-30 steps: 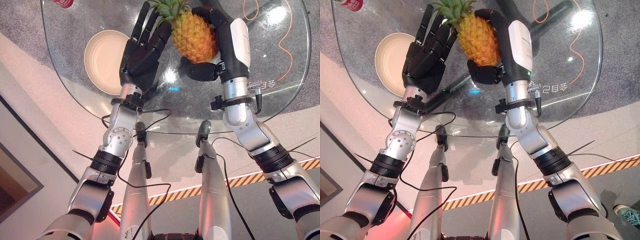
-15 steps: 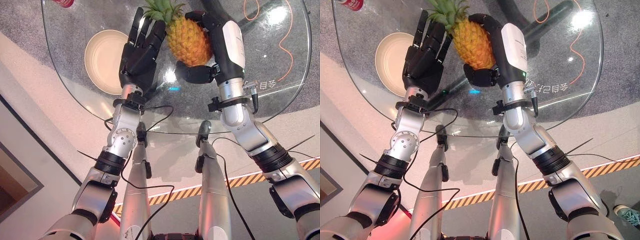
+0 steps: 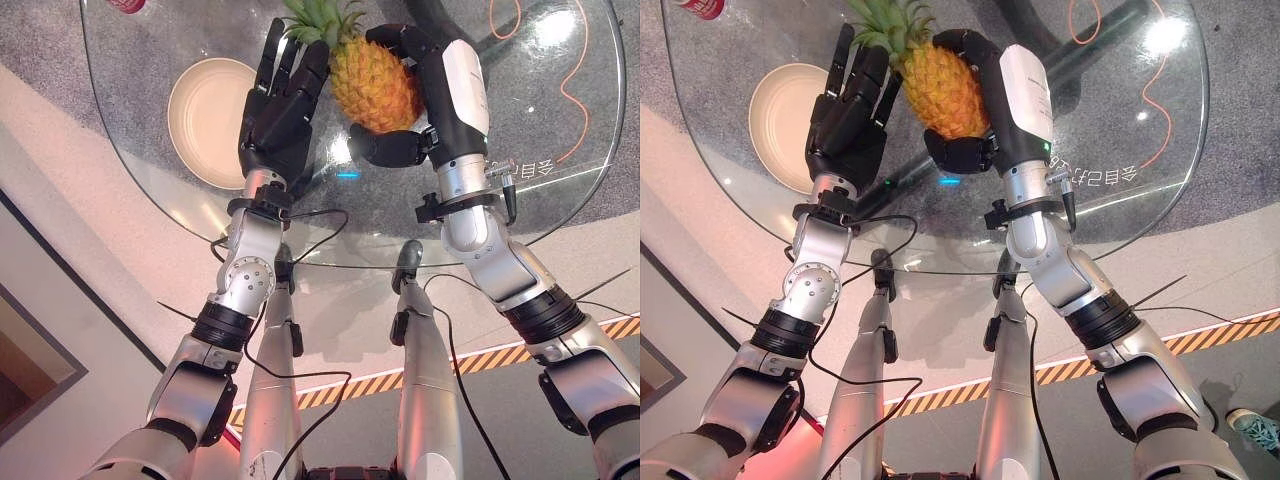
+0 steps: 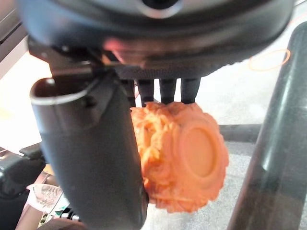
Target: Pick up the fruit to the plate
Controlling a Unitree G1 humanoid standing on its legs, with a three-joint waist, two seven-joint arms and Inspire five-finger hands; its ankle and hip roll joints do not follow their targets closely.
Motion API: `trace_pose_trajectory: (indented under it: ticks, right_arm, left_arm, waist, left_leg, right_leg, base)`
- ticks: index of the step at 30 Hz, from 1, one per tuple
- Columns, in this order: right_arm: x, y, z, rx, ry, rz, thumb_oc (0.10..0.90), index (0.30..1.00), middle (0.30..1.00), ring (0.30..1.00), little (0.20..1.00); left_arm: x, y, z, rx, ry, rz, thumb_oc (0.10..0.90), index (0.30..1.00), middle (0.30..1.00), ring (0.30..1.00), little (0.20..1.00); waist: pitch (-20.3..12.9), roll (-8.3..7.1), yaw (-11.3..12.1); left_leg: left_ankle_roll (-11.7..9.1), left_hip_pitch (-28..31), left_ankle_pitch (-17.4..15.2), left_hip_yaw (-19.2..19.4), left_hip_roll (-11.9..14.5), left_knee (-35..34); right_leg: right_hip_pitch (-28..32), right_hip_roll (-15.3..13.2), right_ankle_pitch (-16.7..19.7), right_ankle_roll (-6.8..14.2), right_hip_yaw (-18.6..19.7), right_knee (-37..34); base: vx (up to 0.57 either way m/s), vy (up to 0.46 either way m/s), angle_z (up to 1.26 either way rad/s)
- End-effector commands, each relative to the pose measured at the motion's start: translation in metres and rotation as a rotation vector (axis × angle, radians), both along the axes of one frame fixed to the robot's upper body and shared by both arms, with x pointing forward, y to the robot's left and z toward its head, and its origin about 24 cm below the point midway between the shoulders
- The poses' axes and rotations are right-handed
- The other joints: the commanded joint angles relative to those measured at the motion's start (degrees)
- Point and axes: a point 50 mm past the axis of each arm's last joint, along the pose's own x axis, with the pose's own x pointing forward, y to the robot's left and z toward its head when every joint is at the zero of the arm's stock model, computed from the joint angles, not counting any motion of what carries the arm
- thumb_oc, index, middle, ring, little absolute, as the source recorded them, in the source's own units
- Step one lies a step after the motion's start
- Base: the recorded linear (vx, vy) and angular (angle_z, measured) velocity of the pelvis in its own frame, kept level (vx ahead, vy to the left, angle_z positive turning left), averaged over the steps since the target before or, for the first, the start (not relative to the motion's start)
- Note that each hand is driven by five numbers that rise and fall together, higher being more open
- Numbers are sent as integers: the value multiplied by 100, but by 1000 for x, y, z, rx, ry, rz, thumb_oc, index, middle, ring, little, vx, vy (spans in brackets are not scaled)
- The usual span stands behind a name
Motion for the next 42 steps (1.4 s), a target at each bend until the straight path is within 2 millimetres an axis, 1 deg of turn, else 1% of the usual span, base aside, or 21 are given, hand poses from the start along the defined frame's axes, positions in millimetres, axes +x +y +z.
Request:
trace_pose_trajectory:
  ticks: [1,4,5,10,13,15,16,19,22,25,29,33,34,37,41,42]
  right_arm:
    - [-54,51,65,-80,-383,310,100,300,300,300,200]
    - [-56,53,67,-95,-389,318,100,300,300,300,200]
    - [-56,54,66,-106,-386,324,100,300,300,300,200]
    - [-60,58,67,-146,-418,332,100,300,300,300,200]
    - [-62,59,70,-161,-444,332,100,300,300,300,200]
    - [-62,59,70,-162,-445,334,100,300,300,300,200]
    - [-63,59,71,-167,-461,333,100,300,300,300,200]
    - [-64,60,72,-174,-474,331,100,300,300,300,200]
    - [-66,60,74,-180,-490,330,100,300,300,300,200]
    - [-67,61,75,-188,-507,329,100,300,300,300,200]
    - [-71,62,78,-199,-542,332,100,300,300,300,200]
    - [-75,64,78,-213,-577,339,100,300,300,300,200]
    - [-76,65,80,-218,-592,340,100,300,300,300,200]
    - [-79,66,81,-230,-611,343,100,300,300,300,200]
    - [-82,68,80,-241,-631,365,100,300,300,300,200]
    - [-84,69,81,-245,-639,372,100,300,300,300,200]
  left_arm:
    - [-18,-14,60,-4,-273,-32,800,900,900,900,900]
    - [-19,-15,61,3,-281,-36,800,900,900,900,900]
    - [-19,-15,60,8,-276,-37,800,900,900,900,900]
    - [-18,-16,61,25,-261,-29,800,900,900,900,900]
    - [-17,-15,61,26,-251,-22,800,900,900,900,900]
    - [-16,-15,59,25,-244,-23,800,900,900,900,900]
    - [-16,-15,60,28,-246,-20,800,900,900,900,900]
    - [-15,-15,58,29,-237,-16,800,900,900,900,900]
    - [-16,-15,60,26,-236,-12,800,900,900,900,900]
    - [-16,-16,60,27,-230,-16,800,900,900,900,900]
    - [-17,-17,62,25,-231,-18,800,900,900,900,900]
    - [-17,-17,60,22,-222,-21,800,900,900,900,900]
    - [-17,-17,61,21,-226,-21,800,900,900,900,900]
    - [-17,-18,62,17,-221,-28,800,900,900,900,900]
    - [-16,-17,59,3,-208,-44,800,900,900,900,900]
    - [-16,-17,61,-1,-214,-48,800,900,900,900,900]
  waist:
    - [-144,-179,50]
    - [-144,-179,47]
    - [-144,-173,53]
    - [-144,-168,63]
    - [-144,-169,62]
    - [-144,-166,64]
    - [-144,-168,58]
    - [-144,-169,67]
    - [-144,-173,63]
    - [-144,-177,72]
    - [-144,-170,68]
    - [-144,-173,74]
    - [-144,-175,71]
    - [-144,-169,76]
    - [-144,-165,79]
    - [-144,-168,78]
  left_leg:
    - [81,-152,-253,3,-275,275]
    - [86,-207,-207,4,-282,277]
    - [79,-170,-246,1,-277,287]
    - [83,-164,-239,0,-278,263]
    - [87,-200,-191,-7,-287,254]
    - [77,-150,-231,-6,-279,255]
    - [82,-197,-184,-3,-278,243]
    - [75,-146,-221,-2,-278,237]
    - [82,-195,-180,-3,-281,249]
    - [73,-176,-230,-10,-276,289]
    - [81,-219,-178,-5,-285,266]
    - [75,-180,-223,-10,-287,278]
    - [83,-240,-171,-13,-293,266]
    - [82,-248,-162,-19,-295,263]
    - [74,-185,-220,-8,-284,269]
    - [80,-251,-170,-13,-293,269]
  right_leg:
    - [413,149,279,167,-322,-716]
    - [365,143,327,161,-327,-730]
    - [400,148,288,166,-323,-717]
    - [404,148,296,169,-335,-732]
    - [381,143,343,166,-336,-760]
    - [423,148,303,176,-334,-749]
    - [378,144,347,174,-334,-762]
    - [431,150,308,179,-340,-764]
    - [393,141,348,174,-343,-773]
    - [412,148,308,180,-341,-746]
    - [371,144,355,180,-345,-764]
    - [411,154,312,185,-344,-752]
    - [357,148,359,177,-345,-770]
    - [353,149,364,180,-341,-773]
    - [410,153,314,191,-340,-766]
    - [352,147,362,185,-340,-779]
  base:
    - [0,0,0]
    - [0,0,0]
    - [0,0,0]
    - [0,0,0]
    - [0,0,0]
    - [0,0,0]
    - [0,0,0]
    - [0,0,0]
    - [0,0,0]
    - [0,0,0]
    - [0,0,0]
    - [0,0,0]
    - [0,0,0]
    - [0,0,0]
    - [0,0,0]
    - [0,0,0]
